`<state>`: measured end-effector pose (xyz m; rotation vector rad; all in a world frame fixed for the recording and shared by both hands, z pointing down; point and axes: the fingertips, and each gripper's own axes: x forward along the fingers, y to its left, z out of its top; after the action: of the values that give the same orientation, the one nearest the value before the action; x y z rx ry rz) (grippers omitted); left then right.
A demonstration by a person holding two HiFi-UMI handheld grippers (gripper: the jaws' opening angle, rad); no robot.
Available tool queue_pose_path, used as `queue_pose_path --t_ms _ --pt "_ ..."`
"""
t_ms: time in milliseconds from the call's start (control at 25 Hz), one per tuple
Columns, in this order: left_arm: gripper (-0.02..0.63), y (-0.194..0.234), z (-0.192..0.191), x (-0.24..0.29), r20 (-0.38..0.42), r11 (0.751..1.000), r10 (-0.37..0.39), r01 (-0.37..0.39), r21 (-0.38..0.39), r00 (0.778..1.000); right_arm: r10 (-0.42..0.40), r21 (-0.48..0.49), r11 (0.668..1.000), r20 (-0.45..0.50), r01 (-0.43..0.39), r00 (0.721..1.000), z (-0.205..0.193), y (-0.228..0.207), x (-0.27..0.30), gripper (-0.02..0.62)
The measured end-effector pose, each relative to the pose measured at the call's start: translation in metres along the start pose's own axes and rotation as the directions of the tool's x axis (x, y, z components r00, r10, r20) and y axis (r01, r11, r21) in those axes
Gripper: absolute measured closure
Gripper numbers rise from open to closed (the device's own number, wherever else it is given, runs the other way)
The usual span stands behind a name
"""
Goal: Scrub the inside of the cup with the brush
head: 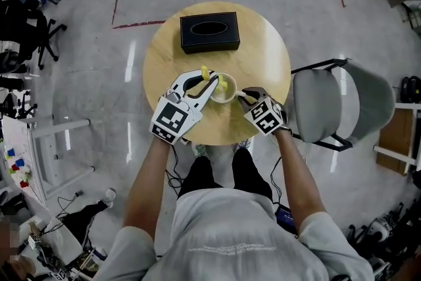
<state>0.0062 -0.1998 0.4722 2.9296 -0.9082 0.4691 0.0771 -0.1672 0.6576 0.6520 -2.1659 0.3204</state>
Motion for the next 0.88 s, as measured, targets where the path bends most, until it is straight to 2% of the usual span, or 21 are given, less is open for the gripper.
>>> queue_pose_path --t_ms 120,240,400,600,880 --pt "0.551 0.001 -0.001 -0.002 -0.016 1.0 0.019 -0.019 0.009 1.0 0.0 0.0 1.0 0.01 0.0 1.0 0.003 0.001 0.001 0.499" --pt "0.547 -0.001 -0.016 0.003 -0.069 0.999 0.032 -0.03 0.027 0.997 0.001 0.0 1.0 0.009 -0.001 1.0 0.002 0.001 0.001 0.499" --pt "0.544 0.003 -0.035 0.006 -0.109 0.997 0.071 -0.07 0.008 0.991 -0.001 -0.009 1.0 0.005 0.001 1.0 0.001 0.001 0.0 0.499" --pt "0.54 0.004 -0.042 0.007 -0.118 0.996 0.092 -0.093 -0.001 0.989 -0.009 0.001 1.0 0.008 0.009 1.0 -0.001 0.001 0.0 0.499" --pt "0.543 0.004 -0.041 -0.001 -0.127 0.996 0.073 -0.079 -0.041 0.989 -0.019 0.042 0.999 0.025 0.018 1.0 -0.002 0.0 0.001 0.499"
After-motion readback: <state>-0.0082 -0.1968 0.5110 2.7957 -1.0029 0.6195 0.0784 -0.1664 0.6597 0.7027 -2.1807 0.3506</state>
